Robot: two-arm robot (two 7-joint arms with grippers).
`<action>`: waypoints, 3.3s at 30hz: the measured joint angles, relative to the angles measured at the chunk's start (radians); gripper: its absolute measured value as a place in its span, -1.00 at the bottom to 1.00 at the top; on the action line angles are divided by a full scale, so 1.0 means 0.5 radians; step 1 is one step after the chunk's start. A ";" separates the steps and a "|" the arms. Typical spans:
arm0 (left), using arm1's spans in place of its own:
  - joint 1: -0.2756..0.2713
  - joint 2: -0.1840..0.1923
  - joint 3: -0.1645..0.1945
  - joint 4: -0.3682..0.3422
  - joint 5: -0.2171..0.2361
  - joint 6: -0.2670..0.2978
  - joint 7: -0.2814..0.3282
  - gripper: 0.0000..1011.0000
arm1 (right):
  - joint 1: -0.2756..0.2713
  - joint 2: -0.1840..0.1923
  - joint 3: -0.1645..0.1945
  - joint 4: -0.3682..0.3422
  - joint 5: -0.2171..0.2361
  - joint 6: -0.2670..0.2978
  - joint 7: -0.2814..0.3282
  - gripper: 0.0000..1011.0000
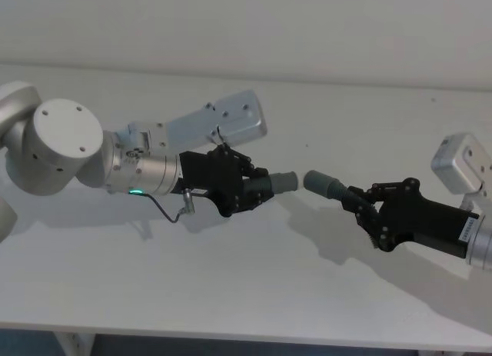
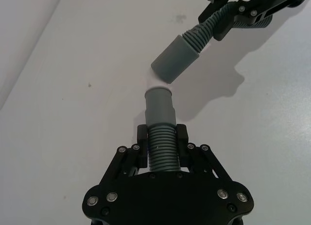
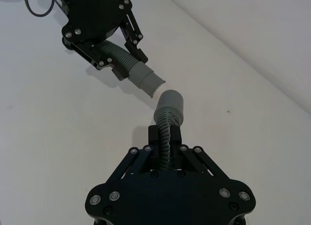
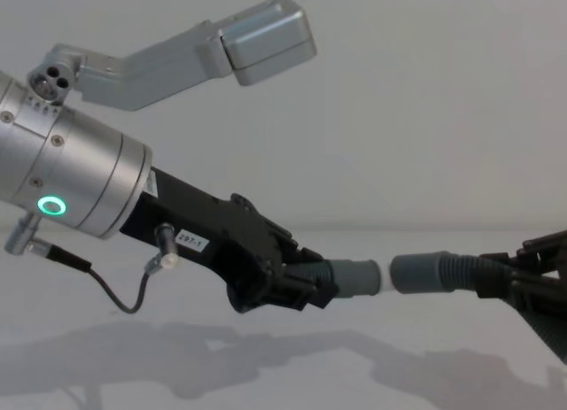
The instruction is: Use both hands to pick up one end of the pipe from the table, align the ends, and insert them.
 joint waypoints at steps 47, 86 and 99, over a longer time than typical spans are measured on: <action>0.013 0.095 -0.002 -0.081 -0.090 -0.062 0.002 -0.34 | 0.012 0.074 -0.025 0.050 0.085 -0.103 0.108 -0.73; 0.009 0.147 -0.010 -0.083 -0.128 -0.114 -0.035 -0.34 | 0.008 0.094 -0.036 0.086 0.253 -0.243 0.237 -0.73; 0.007 0.201 -0.006 -0.080 -0.173 -0.187 -0.100 -0.34 | 0.043 0.094 -0.057 0.168 0.334 -0.308 0.354 -0.73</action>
